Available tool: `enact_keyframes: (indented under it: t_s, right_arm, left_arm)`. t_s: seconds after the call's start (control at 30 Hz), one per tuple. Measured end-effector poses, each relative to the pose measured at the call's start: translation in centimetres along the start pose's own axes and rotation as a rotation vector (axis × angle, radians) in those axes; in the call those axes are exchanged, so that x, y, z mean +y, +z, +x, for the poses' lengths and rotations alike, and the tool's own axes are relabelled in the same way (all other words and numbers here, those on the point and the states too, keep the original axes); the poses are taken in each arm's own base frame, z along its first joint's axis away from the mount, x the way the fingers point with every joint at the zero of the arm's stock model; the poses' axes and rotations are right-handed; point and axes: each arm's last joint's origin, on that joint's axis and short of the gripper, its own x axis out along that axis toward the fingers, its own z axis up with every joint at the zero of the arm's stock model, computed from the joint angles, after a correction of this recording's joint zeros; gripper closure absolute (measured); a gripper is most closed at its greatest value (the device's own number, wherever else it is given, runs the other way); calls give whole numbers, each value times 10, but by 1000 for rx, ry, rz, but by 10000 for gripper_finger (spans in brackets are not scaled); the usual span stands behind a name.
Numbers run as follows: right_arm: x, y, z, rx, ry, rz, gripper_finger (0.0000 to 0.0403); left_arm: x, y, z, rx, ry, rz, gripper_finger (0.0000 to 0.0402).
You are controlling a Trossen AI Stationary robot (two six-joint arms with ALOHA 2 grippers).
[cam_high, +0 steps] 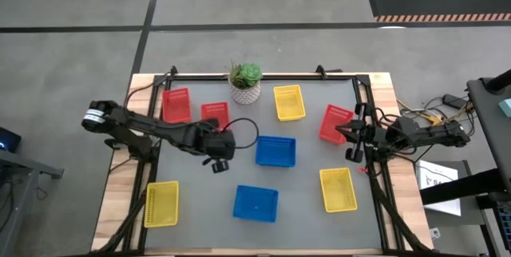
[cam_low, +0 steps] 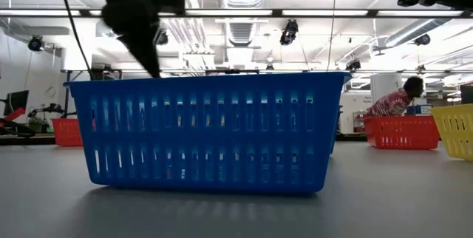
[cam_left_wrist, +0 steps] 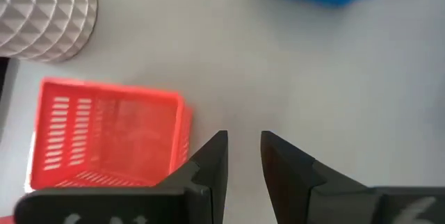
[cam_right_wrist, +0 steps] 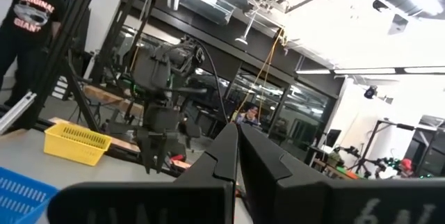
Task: Stack baskets by color
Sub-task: Stack the middle red basket on the left red basket
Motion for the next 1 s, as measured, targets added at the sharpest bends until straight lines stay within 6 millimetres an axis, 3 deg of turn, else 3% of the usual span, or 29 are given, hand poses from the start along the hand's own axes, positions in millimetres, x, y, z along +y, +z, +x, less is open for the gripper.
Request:
enact_keyframes:
  t_s: [0.47,0.8,1.0]
  right_arm:
    - [0,0,0,1,0,-56,394]
    - [0,0,0,0,-1,-85,394]
    - [0,0,0,3,-4,-87,394]
  left_arm:
    - [19,-19,26,128,-32,78,326]
    - [36,-15,35,119,-10,113,242]
    - [44,-14,54,22,-32,144,233]
